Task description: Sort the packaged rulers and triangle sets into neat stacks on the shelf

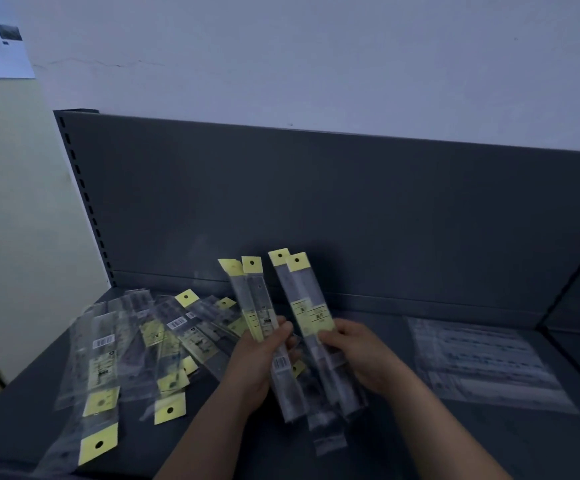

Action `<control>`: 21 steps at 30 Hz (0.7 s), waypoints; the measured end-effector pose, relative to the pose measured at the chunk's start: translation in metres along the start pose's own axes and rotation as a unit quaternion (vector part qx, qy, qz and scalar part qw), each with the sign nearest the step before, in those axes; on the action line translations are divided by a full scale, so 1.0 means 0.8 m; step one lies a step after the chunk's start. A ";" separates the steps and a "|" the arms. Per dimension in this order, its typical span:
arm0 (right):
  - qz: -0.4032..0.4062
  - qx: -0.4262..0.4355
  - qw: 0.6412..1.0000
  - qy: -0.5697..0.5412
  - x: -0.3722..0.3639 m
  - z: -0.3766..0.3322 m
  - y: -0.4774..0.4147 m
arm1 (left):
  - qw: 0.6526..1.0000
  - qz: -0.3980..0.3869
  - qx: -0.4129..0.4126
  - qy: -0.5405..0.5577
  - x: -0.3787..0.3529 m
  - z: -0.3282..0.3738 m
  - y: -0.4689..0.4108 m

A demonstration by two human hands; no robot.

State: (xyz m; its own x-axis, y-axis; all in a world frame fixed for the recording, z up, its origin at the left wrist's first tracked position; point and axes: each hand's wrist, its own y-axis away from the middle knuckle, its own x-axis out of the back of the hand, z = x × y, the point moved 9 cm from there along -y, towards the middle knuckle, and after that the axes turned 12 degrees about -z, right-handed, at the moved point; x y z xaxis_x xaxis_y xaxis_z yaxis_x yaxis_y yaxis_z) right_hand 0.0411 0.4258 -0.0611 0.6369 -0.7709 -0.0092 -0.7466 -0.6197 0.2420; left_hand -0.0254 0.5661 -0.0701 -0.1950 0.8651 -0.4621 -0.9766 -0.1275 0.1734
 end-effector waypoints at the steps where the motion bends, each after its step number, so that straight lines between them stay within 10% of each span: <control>1: -0.006 0.003 1.000 -0.004 -0.006 0.002 -0.001 | 1.000 -0.002 -0.005 -0.008 -0.006 -0.001 -0.001; 7: 0.026 0.028 0.999 0.039 -0.013 0.009 -0.003 | 0.999 0.046 -0.007 -0.007 0.000 -0.009 -0.001; 13: 0.085 -0.026 0.905 0.417 0.028 0.001 -0.026 | 0.991 0.128 -0.008 -0.027 0.057 0.007 0.017; 21: -0.005 -0.084 0.910 0.407 0.002 0.010 -0.050 | 0.991 0.134 0.017 0.018 0.073 0.000 0.028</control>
State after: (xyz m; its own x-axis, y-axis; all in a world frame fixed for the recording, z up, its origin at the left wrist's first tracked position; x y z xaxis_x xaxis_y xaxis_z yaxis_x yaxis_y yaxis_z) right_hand 0.0708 0.4482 -0.0783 0.6267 -0.3582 0.6921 -0.7431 -0.5422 0.3922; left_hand -0.0586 0.6137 -0.0934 -0.4505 0.7842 -0.4267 -0.8858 -0.3328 0.3234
